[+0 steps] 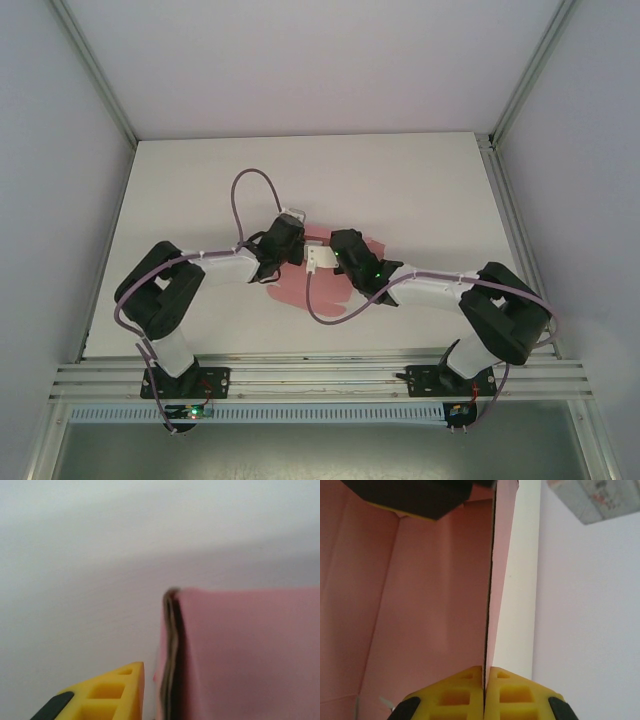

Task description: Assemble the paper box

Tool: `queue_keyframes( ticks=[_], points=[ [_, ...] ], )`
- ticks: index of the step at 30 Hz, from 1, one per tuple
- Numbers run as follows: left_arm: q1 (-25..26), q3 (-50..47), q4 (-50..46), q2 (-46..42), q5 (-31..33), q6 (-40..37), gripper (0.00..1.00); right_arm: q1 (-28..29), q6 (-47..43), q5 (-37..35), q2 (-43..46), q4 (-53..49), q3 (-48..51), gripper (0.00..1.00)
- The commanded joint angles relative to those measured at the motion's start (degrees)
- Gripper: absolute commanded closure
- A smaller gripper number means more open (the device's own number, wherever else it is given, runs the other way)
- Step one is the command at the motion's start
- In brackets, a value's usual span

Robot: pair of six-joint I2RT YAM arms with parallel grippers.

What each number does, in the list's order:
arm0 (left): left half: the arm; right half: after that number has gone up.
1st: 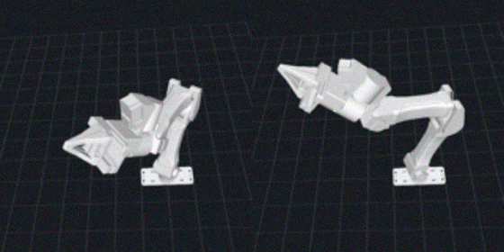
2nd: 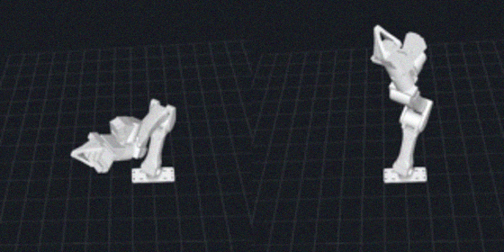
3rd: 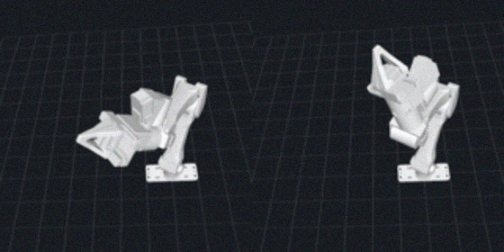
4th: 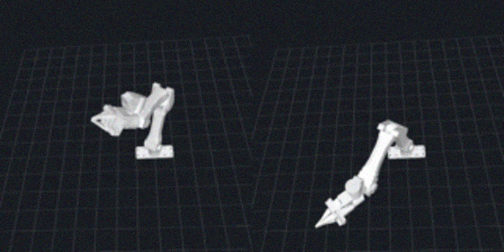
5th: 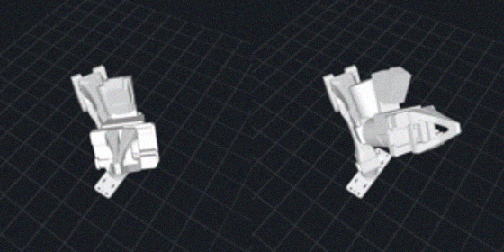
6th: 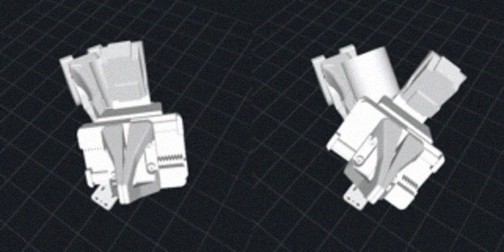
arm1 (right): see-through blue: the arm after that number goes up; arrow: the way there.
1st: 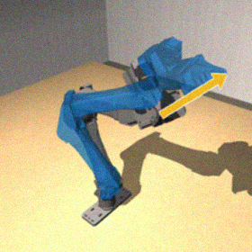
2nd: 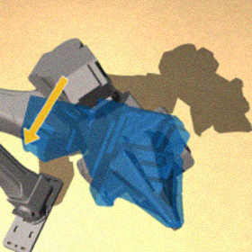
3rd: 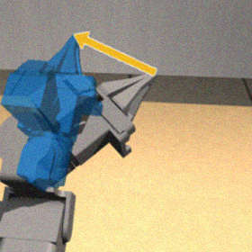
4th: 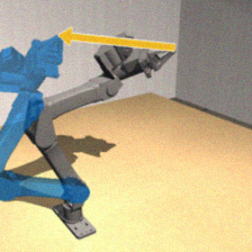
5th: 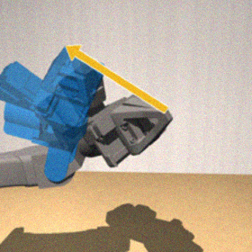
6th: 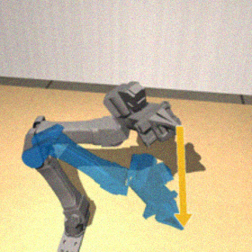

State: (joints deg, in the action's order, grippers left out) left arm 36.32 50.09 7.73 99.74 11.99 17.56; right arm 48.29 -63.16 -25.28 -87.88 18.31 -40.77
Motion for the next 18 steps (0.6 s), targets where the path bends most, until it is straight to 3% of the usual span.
queue_keyframes(
  ticks=[1, 5, 11, 13, 18],
  points=[
    [-1.5, 0.8, -7.0, 3.4, 18.3, 6.2, 0.79, 1.3, -0.1, 1.6, 0.9, -9.6, 1.3, 1.00],
    [0.0, 2.4, -10.1, 4.6, 22.4, 10.3, 0.79, 1.8, 0.2, 1.0, 0.9, -10.3, 1.4, 1.00],
    [0.7, 4.9, -18.4, 6.1, 32.1, 19.1, 0.88, 2.0, 1.3, 0.5, 0.3, -11.4, 1.1, 1.00],
    [0.8, 5.2, -18.2, 6.9, 31.4, 18.8, 0.88, 1.9, 1.4, 0.5, 0.2, -11.7, 0.7, 1.00],
    [0.9, 1.4, -6.7, 5.9, 21.3, 12.2, 0.88, 1.3, 3.1, 0.8, 0.1, -11.5, 0.3, 1.00]
  ],
)
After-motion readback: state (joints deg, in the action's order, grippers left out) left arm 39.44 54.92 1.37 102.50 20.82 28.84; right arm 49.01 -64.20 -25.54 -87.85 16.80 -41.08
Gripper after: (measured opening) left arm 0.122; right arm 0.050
